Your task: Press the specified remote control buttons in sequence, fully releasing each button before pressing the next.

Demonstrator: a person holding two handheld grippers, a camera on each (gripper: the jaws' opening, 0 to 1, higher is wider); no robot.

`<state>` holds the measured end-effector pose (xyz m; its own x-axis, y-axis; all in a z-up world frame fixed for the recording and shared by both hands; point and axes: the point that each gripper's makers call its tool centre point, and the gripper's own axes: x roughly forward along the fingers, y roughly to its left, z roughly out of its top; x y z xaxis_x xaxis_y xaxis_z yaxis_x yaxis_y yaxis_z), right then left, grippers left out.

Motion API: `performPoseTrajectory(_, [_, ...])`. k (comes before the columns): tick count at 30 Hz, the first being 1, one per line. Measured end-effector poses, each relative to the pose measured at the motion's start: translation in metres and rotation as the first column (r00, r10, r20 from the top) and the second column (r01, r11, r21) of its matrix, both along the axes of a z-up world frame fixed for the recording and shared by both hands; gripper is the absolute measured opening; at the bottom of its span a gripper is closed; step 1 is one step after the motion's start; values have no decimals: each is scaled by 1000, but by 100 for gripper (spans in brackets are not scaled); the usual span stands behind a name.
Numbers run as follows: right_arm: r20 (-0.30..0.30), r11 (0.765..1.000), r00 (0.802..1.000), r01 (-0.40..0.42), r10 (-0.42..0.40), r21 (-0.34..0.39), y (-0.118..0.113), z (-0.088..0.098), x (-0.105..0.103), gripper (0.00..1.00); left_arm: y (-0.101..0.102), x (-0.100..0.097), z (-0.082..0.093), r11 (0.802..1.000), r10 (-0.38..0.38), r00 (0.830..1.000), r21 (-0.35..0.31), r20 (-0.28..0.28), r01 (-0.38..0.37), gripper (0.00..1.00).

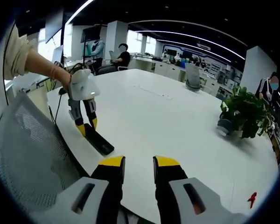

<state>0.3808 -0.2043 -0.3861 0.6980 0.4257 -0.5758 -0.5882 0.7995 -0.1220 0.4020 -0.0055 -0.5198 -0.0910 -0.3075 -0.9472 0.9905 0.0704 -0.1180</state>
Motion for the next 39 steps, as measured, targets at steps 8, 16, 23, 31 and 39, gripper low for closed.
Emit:
performPoseTrajectory(8, [2,1000,1000,-2,2,2,0,0,0,24,-2,-12,0,1000,4,1000,-5,-6,-4,24])
performPoseTrajectory(16, [3,1000,1000,-13,13,2,2,1,-1,24,-3,-23,1,1000,13,1000,-12,-17,-13,24])
performPoseTrajectory(23, [9,1000,1000,-20,20,2,3,2,-1,23,-4,-31,0,1000,19,1000,-15,-16,-19,24])
performPoseTrajectory(31, [13,999,999,-36,36,-2,6,2,-3,23,-3,-37,0,999,42,999,-24,-12,-42,24])
performPoseTrajectory(39, [-2,998,998,-67,67,-12,11,-1,-5,22,-3,-44,1,997,61,998,-43,-11,-61,24])
